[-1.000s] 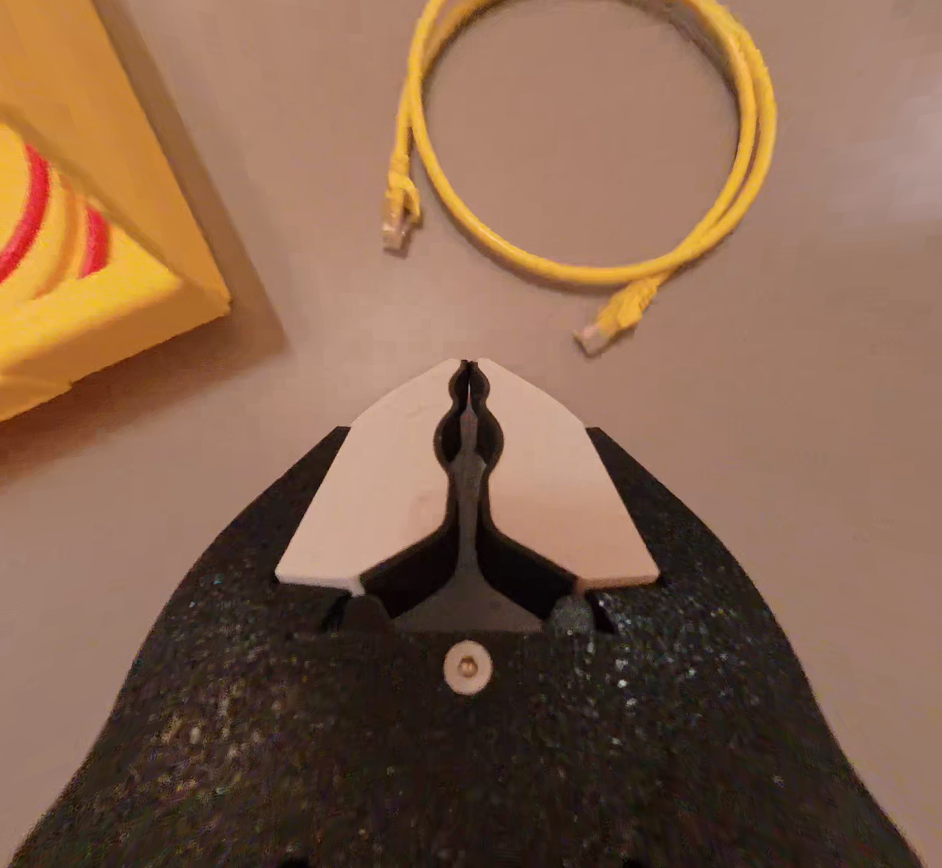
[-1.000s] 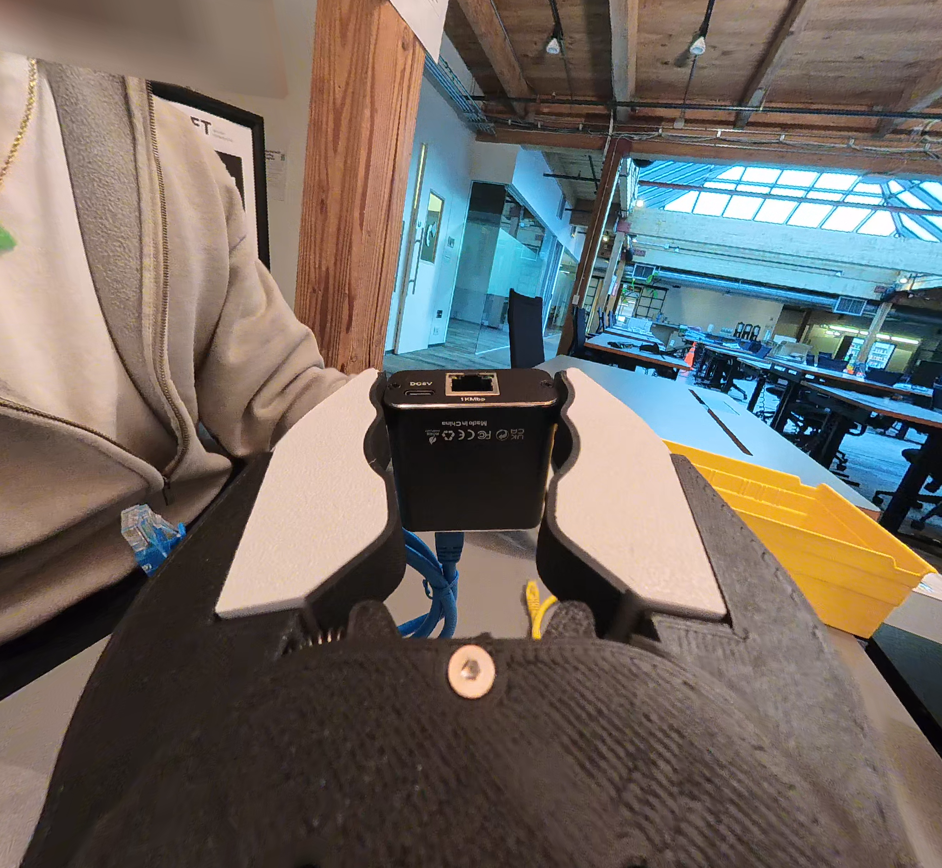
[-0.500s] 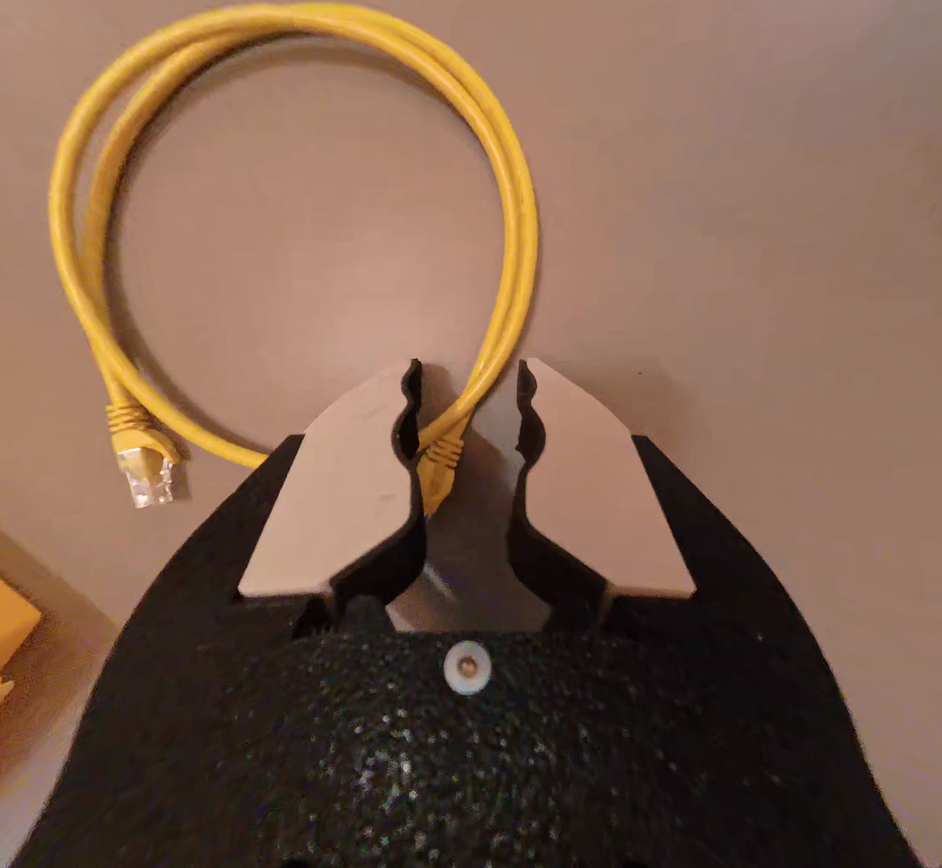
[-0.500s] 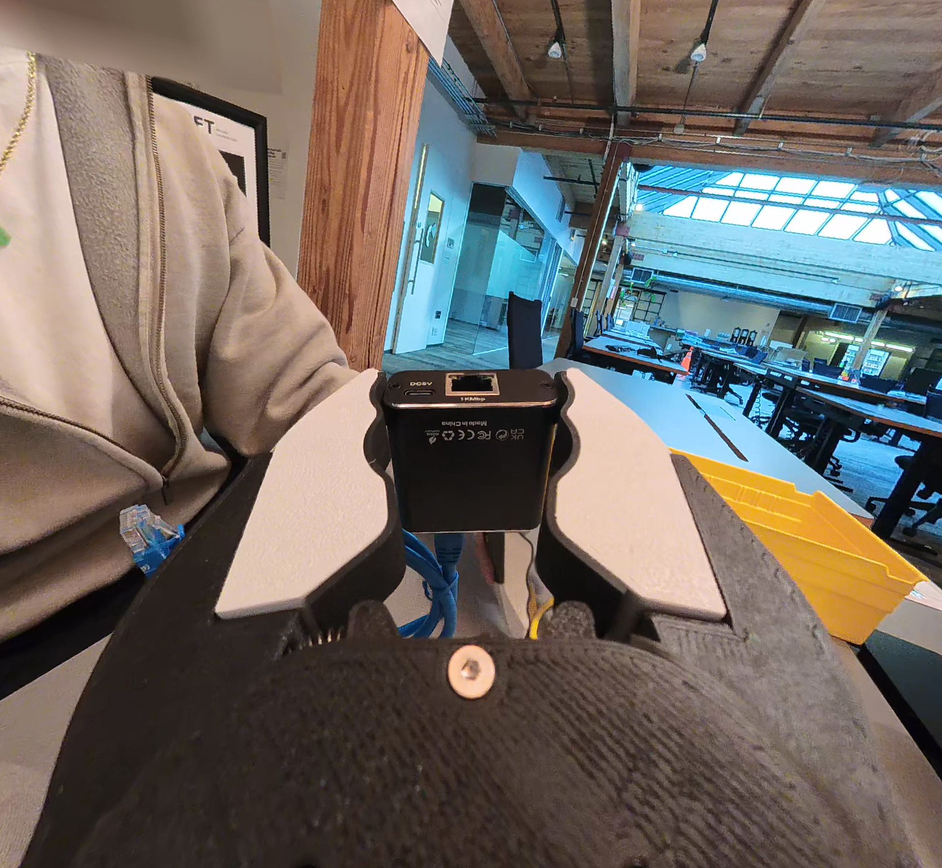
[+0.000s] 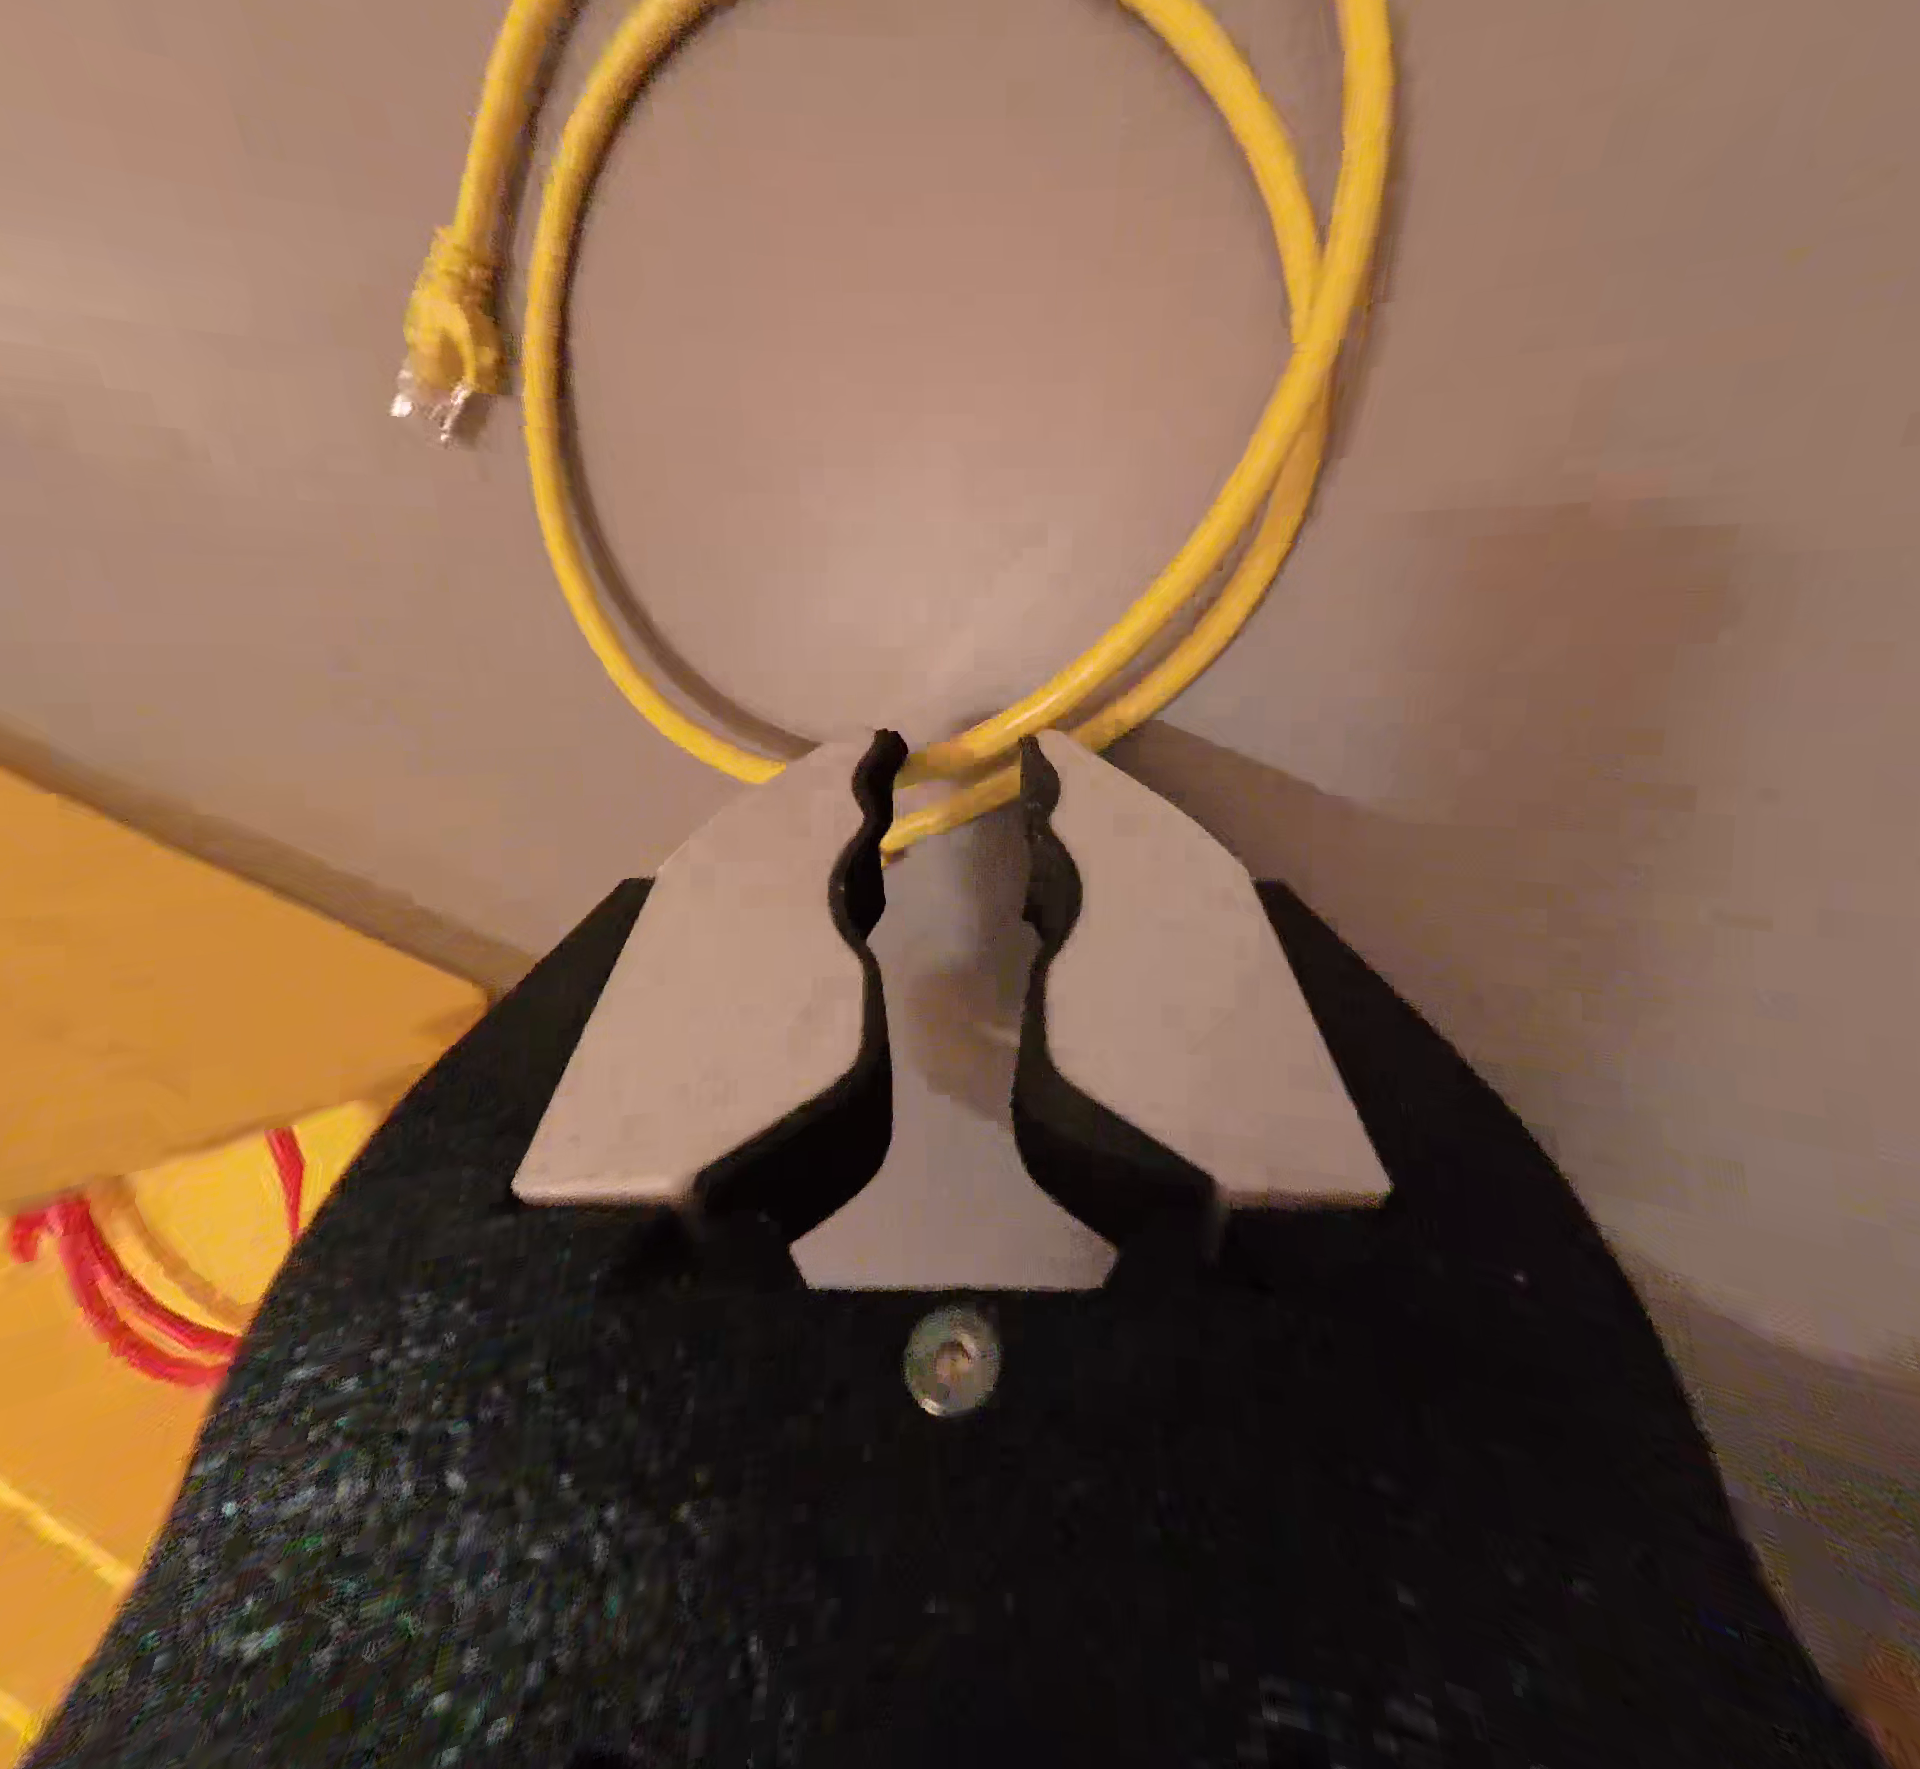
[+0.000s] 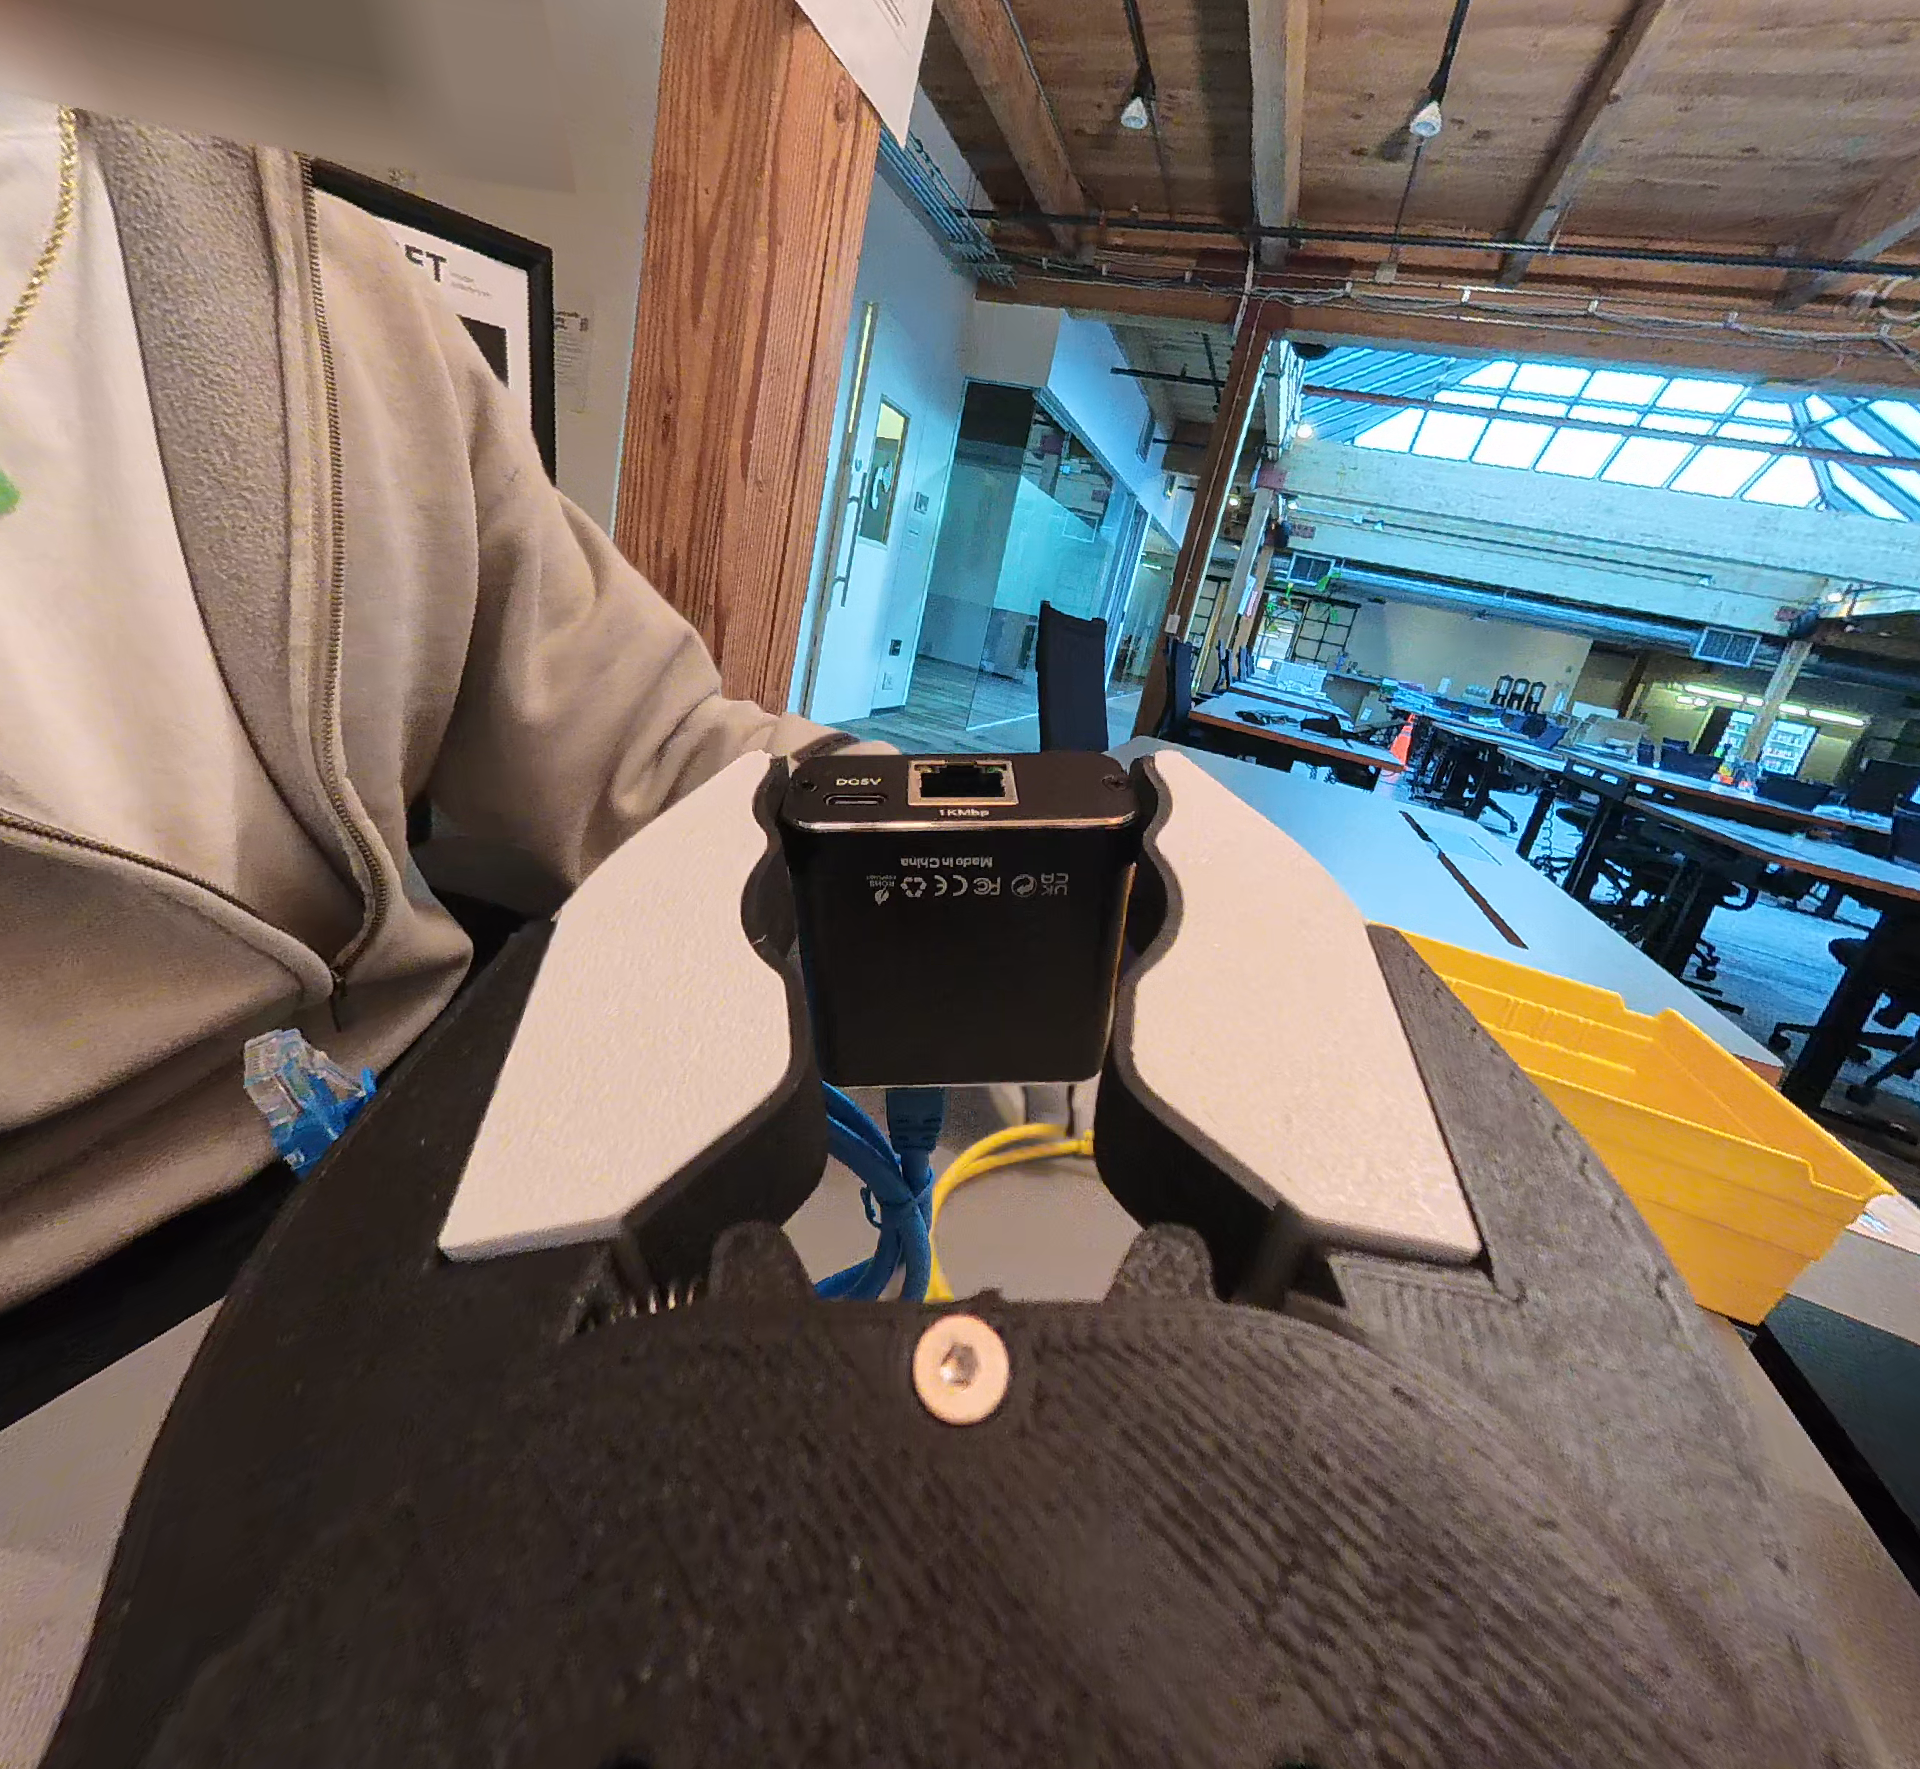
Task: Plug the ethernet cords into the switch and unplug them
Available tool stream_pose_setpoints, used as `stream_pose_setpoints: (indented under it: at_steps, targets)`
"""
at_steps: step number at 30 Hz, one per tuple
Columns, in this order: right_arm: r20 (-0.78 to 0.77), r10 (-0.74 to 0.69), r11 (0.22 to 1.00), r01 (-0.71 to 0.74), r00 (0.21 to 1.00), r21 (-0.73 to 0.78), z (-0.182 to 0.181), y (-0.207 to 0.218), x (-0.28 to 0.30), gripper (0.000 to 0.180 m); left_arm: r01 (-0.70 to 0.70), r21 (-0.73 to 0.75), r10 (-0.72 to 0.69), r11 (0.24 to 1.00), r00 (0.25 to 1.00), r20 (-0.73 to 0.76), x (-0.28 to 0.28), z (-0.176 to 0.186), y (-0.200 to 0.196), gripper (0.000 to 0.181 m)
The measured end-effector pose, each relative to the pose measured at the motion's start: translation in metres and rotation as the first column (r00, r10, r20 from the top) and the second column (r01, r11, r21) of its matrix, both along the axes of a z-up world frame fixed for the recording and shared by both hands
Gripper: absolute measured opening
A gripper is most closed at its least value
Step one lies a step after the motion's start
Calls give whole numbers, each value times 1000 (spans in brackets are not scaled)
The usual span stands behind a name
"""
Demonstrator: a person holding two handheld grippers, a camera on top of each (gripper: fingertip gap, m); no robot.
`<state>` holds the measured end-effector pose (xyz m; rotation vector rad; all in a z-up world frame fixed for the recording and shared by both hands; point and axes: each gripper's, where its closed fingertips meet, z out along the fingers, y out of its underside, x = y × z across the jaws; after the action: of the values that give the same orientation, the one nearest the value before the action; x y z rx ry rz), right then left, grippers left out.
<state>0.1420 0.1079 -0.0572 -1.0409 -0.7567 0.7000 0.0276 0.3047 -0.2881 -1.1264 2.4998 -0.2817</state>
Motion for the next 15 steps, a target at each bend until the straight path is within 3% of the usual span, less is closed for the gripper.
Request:
stream_pose_setpoints:
  at_steps: [3,7,10,12,15]
  targets:
    - [0,-2,1000,2,1000,-2,0,0,0,63,-289,-216,319,932,941,115,10,19,7,30]
    - [2,-6,1000,6,1000,-6,-1,1,1,63,-596,-382,665,706,744,68,11,20,18,47]
    - [7,-8,1000,8,1000,-14,-3,2,1,63,-670,-522,796,527,605,27,15,28,17,56]
    - [5,-9,1000,9,1000,-14,-3,3,1,63,-749,-541,892,384,451,8,10,27,33,57]
    - [3,-7,1000,7,1000,-15,-4,2,2,63,-866,-432,959,251,283,-10,-7,7,56,66]
